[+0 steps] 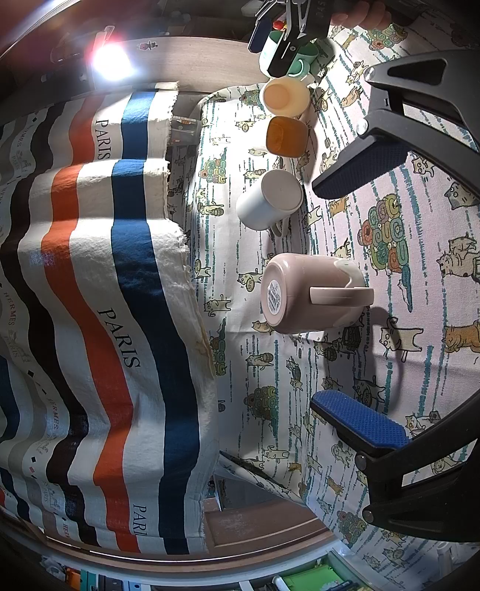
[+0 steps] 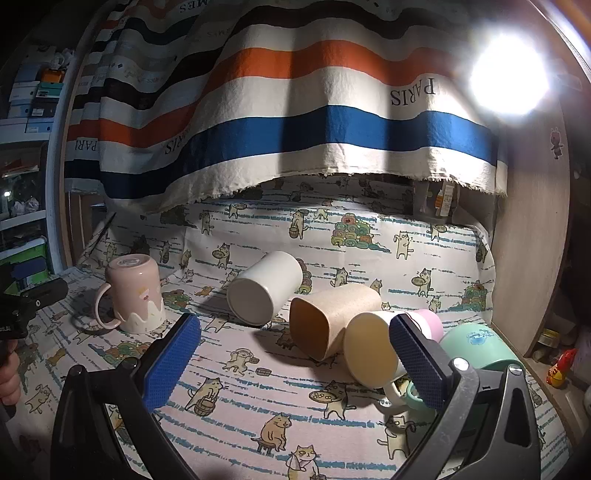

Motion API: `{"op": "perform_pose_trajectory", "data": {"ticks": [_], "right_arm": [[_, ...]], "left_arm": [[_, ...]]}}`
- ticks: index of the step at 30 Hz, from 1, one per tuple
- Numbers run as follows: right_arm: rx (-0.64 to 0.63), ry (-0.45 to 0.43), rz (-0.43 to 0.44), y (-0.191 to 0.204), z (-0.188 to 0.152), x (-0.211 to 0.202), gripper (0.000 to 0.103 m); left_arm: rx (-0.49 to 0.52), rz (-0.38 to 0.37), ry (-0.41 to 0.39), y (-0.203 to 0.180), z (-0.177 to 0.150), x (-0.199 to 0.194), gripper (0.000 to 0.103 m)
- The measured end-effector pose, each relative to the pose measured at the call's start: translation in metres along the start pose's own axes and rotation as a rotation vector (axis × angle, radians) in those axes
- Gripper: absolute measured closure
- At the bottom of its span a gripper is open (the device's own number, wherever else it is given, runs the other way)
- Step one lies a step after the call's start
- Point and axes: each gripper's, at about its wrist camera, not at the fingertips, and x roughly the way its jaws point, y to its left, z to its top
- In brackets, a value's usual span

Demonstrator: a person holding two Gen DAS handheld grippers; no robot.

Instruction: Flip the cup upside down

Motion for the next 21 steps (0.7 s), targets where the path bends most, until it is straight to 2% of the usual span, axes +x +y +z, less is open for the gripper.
{"op": "perform_pose_trajectory", "data": {"ticks": [12,18,21], "right_arm": [[0.008,-0.018,-0.020,-0.002,0.002,-0.001,0.000],[0.020,-0.037,-0.024,-0.005,0.007,-0.003,0.000],[0.043,-0.019,-0.013,-0.009,0.012,-0.002,0.000]], "left_arm": [[-0.003,-0.019,0.024,0.001,-0.001,0.003,0.000],[0.035,0.072,-0.011,-0.012,0.001,-0.007,0.000],[0.018,0.030,0.015,-0.016,0.013,-0.012,0.000]]}}
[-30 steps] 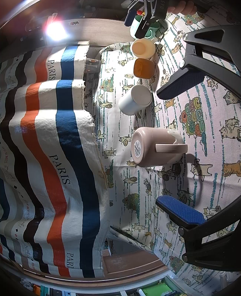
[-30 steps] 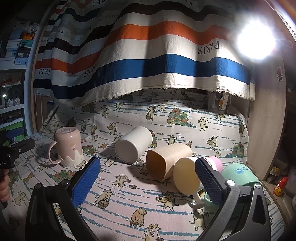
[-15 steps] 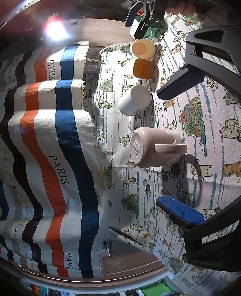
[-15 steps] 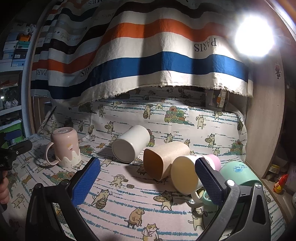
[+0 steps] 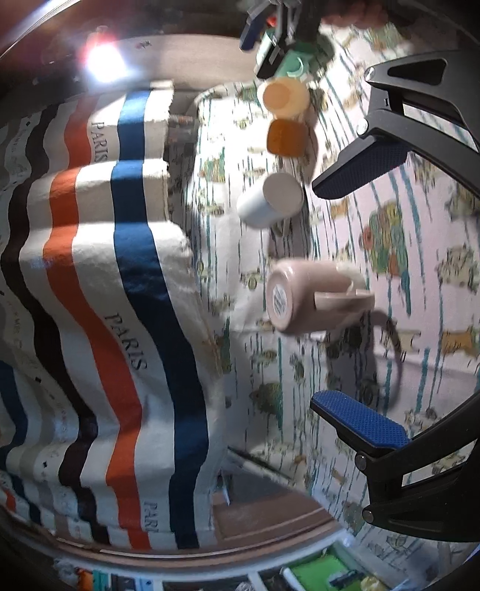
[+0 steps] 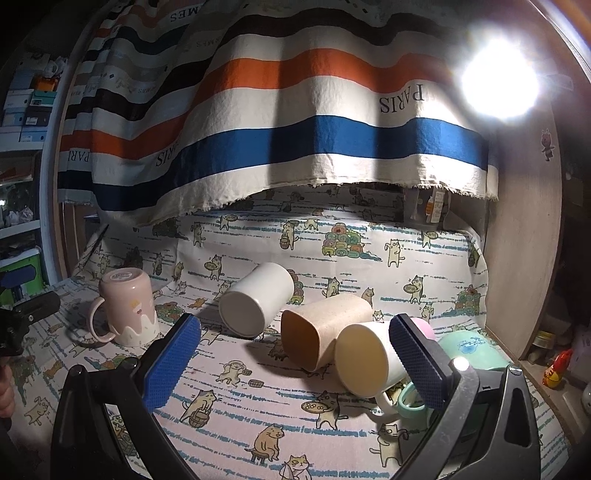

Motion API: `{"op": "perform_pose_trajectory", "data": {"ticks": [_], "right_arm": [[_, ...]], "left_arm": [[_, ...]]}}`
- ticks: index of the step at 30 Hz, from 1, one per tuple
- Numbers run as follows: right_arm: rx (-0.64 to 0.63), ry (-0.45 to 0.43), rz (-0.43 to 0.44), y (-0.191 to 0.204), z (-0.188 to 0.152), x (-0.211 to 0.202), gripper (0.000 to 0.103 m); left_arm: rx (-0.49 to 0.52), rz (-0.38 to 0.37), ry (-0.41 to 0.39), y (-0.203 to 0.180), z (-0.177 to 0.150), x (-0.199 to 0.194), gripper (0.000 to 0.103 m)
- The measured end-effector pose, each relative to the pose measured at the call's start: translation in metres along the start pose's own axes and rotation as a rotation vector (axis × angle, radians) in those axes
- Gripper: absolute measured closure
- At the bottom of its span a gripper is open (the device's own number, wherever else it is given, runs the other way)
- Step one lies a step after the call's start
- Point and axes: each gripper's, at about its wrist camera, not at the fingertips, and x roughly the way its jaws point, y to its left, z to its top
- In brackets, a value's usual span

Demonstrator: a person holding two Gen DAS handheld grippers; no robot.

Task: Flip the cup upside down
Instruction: 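Move the left gripper to the white mug lying on its side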

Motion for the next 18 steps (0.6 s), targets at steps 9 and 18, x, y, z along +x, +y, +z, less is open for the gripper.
{"op": "perform_pose_trajectory", "data": {"ticks": [9,18], "right_arm": [[0.120,0.022,0.044,-0.042,0.028,-0.011,0.000],[0.090,-0.071,-0.051,-0.065,0.052,-0.021,0.000]], "left_arm": [[-0.064,0.014,0.021,-0.002,0.054,-0.006,0.000],[-0.033,-0.114,0.162,-0.045,0.088,0.037,0.001]]}}
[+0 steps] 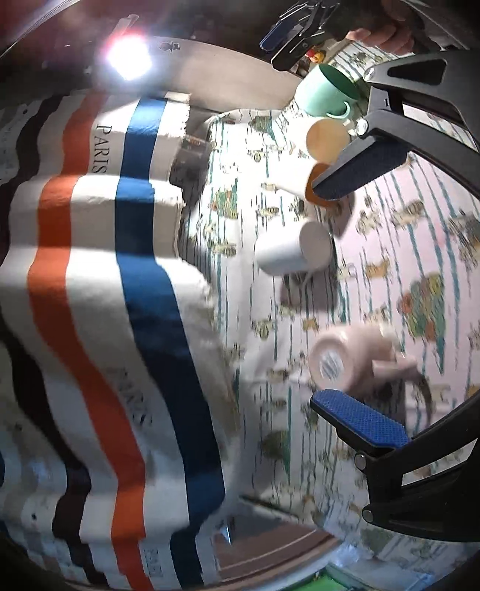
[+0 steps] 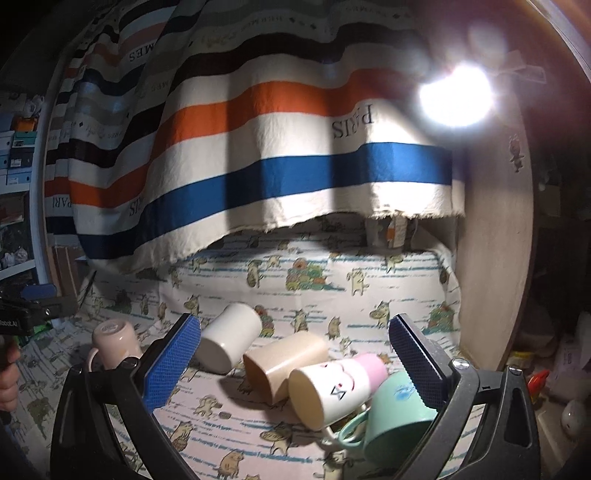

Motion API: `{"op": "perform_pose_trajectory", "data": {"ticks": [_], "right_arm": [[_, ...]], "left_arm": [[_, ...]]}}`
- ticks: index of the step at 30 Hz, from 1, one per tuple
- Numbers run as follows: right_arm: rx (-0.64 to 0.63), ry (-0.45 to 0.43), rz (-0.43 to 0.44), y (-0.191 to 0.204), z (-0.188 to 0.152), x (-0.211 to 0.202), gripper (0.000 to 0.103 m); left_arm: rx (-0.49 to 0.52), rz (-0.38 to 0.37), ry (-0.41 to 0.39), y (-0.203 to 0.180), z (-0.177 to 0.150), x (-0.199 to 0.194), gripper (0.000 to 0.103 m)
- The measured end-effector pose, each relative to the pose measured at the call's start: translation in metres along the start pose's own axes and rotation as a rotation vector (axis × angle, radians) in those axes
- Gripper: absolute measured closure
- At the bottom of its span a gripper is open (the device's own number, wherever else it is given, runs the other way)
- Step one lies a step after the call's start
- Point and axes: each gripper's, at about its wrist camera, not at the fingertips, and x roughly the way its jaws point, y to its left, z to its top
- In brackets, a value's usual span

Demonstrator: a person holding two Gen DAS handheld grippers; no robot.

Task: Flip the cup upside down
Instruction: 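Move the left gripper to the white mug lying on its side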

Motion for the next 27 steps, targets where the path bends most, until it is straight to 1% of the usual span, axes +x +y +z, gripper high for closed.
{"op": "perform_pose_trajectory", "data": {"ticks": [2,4,7,11,13,16,20,23,27], "right_arm": [[-0.010,-0.018,-0.038,-0.002,0.003,0.005,0.000],[-0.005,-0.025,-0.058,-0.006,0.006,0.012,0.000],[0.004,-0.016,-0.053,-0.011,0.008,0.021,0.000],[-0.012,-0.018,-0.079,-0.015,0.003,0.032,0.000],[-0.007,-0.006,-0.079,-0.017,0.000,0.036,0.000],[0.016,0.012,-0.070,-0.022,-0.002,0.039,0.000],[0.024,0.009,-0.080,-0.023,-0.004,0.037,0.000],[0.016,0.011,-0.088,-0.021,-0.007,0.037,0.000],[-0.001,0.037,-0.080,-0.016,-0.010,0.042,0.000]], "left_arm": [[0.011,-0.006,0.008,-0.012,0.006,0.011,0.002],[0.016,-0.009,0.025,-0.022,0.011,0.024,0.004],[0.025,-0.018,0.058,-0.033,0.017,0.043,0.006],[0.034,-0.026,0.120,-0.043,0.022,0.070,0.010],[0.034,-0.023,0.146,-0.045,0.023,0.083,0.010],[0.009,-0.014,0.195,-0.044,0.024,0.108,0.011],[-0.029,-0.002,0.257,-0.045,0.022,0.140,0.015],[-0.055,-0.012,0.304,-0.045,0.017,0.159,0.017],[-0.070,-0.028,0.349,-0.048,0.014,0.176,0.017]]}}
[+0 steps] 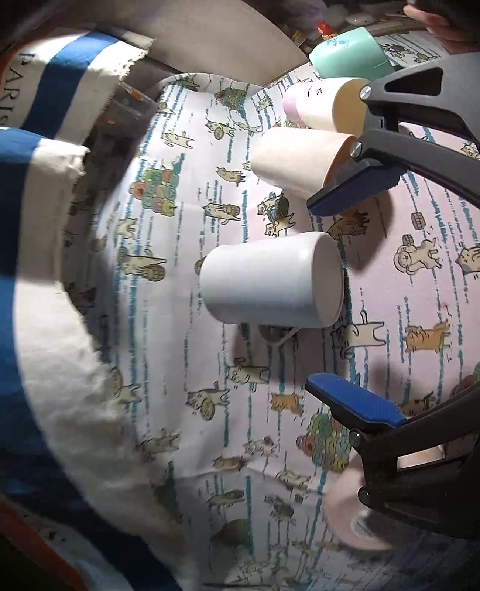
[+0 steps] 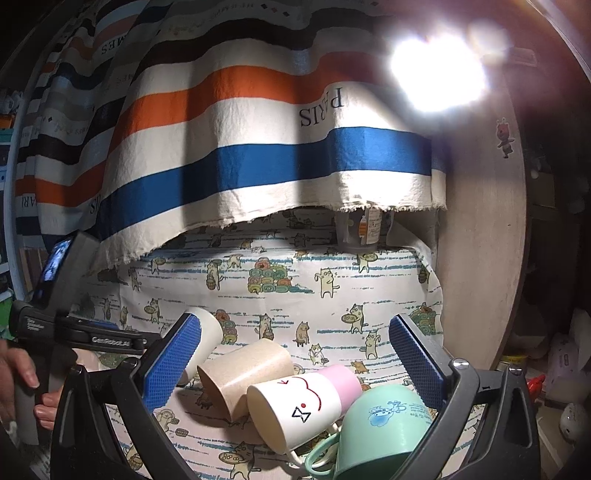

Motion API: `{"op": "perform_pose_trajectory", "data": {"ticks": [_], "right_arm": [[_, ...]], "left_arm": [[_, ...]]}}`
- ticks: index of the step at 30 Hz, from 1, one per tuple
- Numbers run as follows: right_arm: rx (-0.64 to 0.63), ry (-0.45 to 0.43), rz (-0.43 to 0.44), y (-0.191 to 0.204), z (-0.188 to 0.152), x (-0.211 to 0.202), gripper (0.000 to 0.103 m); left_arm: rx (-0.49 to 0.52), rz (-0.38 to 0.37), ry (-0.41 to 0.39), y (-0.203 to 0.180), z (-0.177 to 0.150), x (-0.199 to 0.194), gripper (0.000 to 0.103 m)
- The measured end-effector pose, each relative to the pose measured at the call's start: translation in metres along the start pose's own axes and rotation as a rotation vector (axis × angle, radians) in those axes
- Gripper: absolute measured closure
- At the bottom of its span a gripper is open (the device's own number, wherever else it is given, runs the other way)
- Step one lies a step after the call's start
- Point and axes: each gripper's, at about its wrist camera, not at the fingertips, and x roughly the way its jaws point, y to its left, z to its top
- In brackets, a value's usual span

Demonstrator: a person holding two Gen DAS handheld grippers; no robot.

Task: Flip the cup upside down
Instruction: 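Move the left gripper to the white mug lying on its side, then close the left gripper around the white mug's body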

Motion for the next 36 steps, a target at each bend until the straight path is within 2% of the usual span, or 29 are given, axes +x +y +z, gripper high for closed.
{"op": "perform_pose_trajectory", "data": {"ticks": [7,10,13,18,21,23,26,36], "right_arm": [[-0.012,0.005,-0.039,0.000,-0.003,0.003,0.000],[-0.014,0.037,-0.071,-0.001,-0.004,0.011,0.000],[-0.010,0.075,-0.058,-0.002,-0.007,0.019,0.001],[-0.028,0.129,-0.040,0.001,-0.012,0.030,0.017],[-0.028,0.173,-0.024,0.001,-0.016,0.037,0.031],[-0.023,0.206,-0.015,0.001,-0.019,0.043,0.044],[-0.011,0.247,-0.002,-0.001,-0.023,0.050,0.056],[-0.003,0.246,-0.004,-0.003,-0.024,0.049,0.058]], "left_arm": [[-0.008,0.006,0.019,-0.006,0.005,0.014,0.017],[-0.020,0.004,0.032,-0.006,0.006,0.019,0.017],[-0.029,0.022,0.046,-0.006,0.007,0.026,0.021],[-0.070,-0.006,0.086,-0.003,0.007,0.042,0.024],[-0.083,-0.008,0.092,-0.002,0.006,0.049,0.028],[-0.101,-0.029,0.108,-0.001,0.005,0.053,0.028],[-0.095,-0.027,0.101,-0.003,0.004,0.053,0.029],[-0.015,-0.009,0.109,-0.006,-0.010,0.030,0.029]]}}
